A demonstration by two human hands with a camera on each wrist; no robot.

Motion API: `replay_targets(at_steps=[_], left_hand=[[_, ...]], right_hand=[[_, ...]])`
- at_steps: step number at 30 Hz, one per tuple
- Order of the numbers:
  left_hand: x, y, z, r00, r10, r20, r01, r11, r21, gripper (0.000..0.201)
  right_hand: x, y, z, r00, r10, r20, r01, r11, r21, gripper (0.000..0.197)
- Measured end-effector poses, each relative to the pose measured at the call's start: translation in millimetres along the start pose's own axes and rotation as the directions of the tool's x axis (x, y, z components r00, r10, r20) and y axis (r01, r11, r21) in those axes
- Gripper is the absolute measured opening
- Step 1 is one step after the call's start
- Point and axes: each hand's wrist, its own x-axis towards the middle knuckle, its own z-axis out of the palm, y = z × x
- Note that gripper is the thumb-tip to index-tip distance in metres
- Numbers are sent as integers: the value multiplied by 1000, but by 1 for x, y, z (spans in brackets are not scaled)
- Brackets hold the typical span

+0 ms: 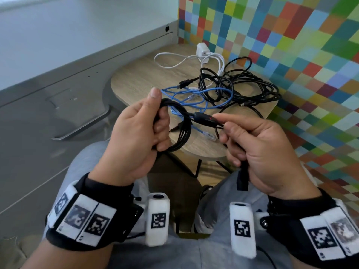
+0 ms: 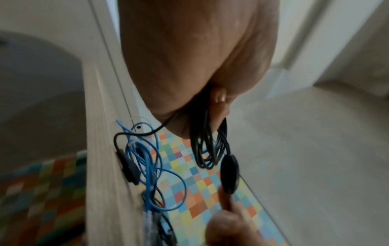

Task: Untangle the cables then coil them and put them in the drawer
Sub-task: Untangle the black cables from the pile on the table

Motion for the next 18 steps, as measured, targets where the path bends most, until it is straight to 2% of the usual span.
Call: replay_targets(at_steps=[3, 8, 12, 15, 18], left_hand=[[-2, 5, 1, 993, -79, 85, 94, 976, -197, 45], [-7, 5, 6, 976, -36, 215, 125, 902, -414, 47], [-10, 3, 9, 956, 38, 290, 113, 866, -487, 38], [-11, 1, 11, 945, 50, 323, 132, 846, -517, 36], [-12, 1, 13, 939, 54, 341, 147, 831, -536, 37]], right_hand=[[0, 9, 5, 995, -72, -62, 67, 994, -83, 22], [-1, 15, 22, 990, -75, -119, 69, 996, -60, 18], [-1, 18, 33, 984, -125, -130, 113, 989, -96, 16], [-1, 20, 35, 979, -152, -133, 129, 978, -166, 19], [-3, 19, 38, 983, -132, -128, 110, 980, -166, 17]])
